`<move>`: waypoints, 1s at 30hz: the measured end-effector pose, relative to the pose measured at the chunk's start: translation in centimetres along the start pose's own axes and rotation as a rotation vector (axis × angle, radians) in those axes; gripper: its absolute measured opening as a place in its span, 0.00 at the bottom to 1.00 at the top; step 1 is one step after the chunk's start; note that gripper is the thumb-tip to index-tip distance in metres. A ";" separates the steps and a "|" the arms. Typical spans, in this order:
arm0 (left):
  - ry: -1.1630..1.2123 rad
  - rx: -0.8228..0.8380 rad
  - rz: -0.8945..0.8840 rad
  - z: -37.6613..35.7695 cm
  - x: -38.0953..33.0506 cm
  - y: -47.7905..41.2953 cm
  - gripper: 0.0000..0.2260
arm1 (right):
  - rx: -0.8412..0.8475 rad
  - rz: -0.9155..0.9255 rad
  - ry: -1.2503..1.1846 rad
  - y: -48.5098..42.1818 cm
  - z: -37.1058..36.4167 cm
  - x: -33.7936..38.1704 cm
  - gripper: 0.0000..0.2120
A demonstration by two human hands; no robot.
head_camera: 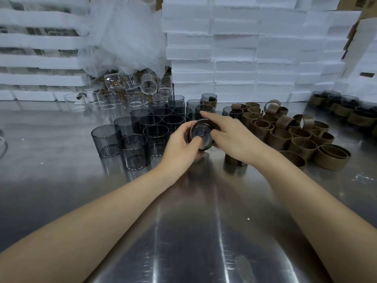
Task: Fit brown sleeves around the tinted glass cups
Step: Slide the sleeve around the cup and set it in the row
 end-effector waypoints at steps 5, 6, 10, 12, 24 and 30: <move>-0.028 0.032 -0.007 -0.3 -0.3 0.0 0.21 | 0.017 0.016 0.065 -0.1 0.0 -0.2 0.30; -0.027 0.034 0.001 -0.3 -0.3 0.0 0.22 | 0.018 0.018 0.083 -0.2 0.1 -0.4 0.30; -0.005 0.039 0.012 -0.4 -0.1 0.1 0.23 | 0.019 0.034 0.112 -0.4 0.0 -0.7 0.31; 0.023 0.039 0.013 -0.3 -0.1 0.1 0.23 | 0.016 0.053 0.105 -0.4 0.0 -0.7 0.32; 0.497 0.096 0.060 -0.3 0.3 -0.4 0.12 | 0.162 -0.082 -0.349 -0.3 -0.2 -2.1 0.24; 0.530 0.137 0.058 -0.5 0.2 -0.8 0.12 | -0.008 -0.052 -0.551 -0.3 0.0 -1.1 0.12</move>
Point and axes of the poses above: each hand's wrist, its own y-axis away from the middle knuckle, its own z-axis out of the back of the hand, x = y × z, the point moved 9 cm from there along -y, towards the middle knuckle, and after that the axes turned 1 degree about -z, right-handed, at the moved point
